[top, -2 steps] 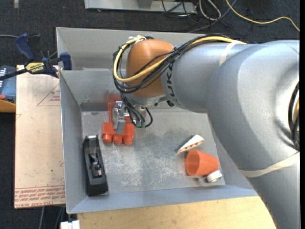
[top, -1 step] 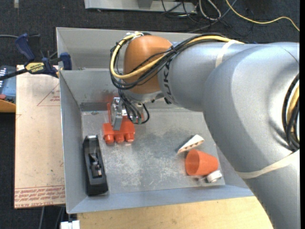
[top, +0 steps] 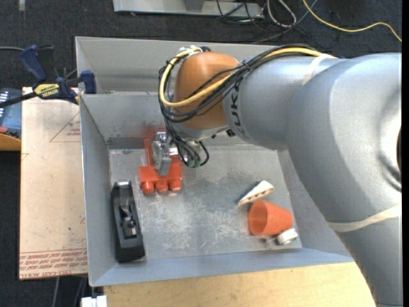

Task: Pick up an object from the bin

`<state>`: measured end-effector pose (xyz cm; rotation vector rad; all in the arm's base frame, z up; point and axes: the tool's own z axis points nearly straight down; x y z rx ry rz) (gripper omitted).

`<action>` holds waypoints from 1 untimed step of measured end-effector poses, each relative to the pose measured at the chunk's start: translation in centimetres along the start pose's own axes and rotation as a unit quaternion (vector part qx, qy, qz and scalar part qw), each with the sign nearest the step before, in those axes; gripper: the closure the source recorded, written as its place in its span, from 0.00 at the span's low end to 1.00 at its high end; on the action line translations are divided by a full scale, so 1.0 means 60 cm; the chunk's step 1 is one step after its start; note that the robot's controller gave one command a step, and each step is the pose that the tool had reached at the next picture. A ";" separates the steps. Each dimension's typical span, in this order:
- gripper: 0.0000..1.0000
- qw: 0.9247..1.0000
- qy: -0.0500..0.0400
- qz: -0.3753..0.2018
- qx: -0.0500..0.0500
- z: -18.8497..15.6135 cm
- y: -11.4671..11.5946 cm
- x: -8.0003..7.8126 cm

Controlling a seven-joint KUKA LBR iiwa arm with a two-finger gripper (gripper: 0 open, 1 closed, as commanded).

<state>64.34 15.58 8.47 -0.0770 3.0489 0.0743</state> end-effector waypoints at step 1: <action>1.00 1.000 -0.002 0.005 -0.005 -0.001 -0.022 -0.008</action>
Offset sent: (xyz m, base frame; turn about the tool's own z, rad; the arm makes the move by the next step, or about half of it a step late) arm 0.0107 0.0008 -0.0147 -0.1768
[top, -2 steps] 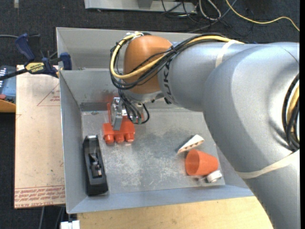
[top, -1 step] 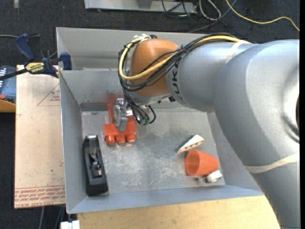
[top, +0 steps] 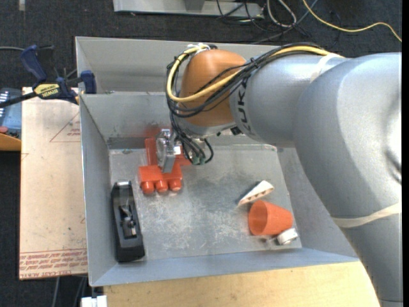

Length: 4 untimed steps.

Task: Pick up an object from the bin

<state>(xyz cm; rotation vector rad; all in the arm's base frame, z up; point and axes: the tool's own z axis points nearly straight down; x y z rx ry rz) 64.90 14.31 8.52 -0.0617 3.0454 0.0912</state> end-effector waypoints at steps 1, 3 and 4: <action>1.00 0.996 0.005 -0.086 0.003 0.003 0.022 -0.015; 1.00 0.992 -0.006 -0.128 -0.005 -0.001 0.006 -0.007; 1.00 0.968 -0.005 -0.251 -0.004 -0.166 0.055 -0.010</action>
Offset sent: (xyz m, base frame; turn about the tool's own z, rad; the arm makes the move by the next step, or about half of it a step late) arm -0.0003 -0.0108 -0.0152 -0.2656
